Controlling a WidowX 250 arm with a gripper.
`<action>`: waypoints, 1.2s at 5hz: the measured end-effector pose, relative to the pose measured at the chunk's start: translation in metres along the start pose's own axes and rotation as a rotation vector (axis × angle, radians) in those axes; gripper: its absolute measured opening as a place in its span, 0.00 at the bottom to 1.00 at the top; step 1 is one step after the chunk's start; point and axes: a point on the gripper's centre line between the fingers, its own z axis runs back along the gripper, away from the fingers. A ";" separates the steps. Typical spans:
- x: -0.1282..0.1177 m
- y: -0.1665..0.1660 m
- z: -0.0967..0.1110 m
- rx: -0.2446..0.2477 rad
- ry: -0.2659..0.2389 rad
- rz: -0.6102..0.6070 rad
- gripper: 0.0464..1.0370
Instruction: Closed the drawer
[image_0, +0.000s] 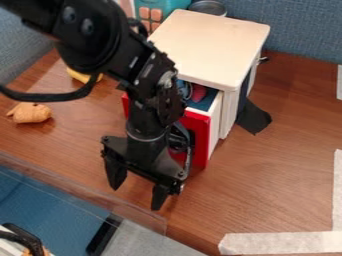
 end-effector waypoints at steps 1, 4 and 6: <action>0.009 0.001 -0.004 0.002 0.009 0.013 0.96; 0.038 0.001 -0.016 0.005 0.026 0.057 0.96; 0.052 0.000 -0.005 -0.003 0.014 0.068 0.96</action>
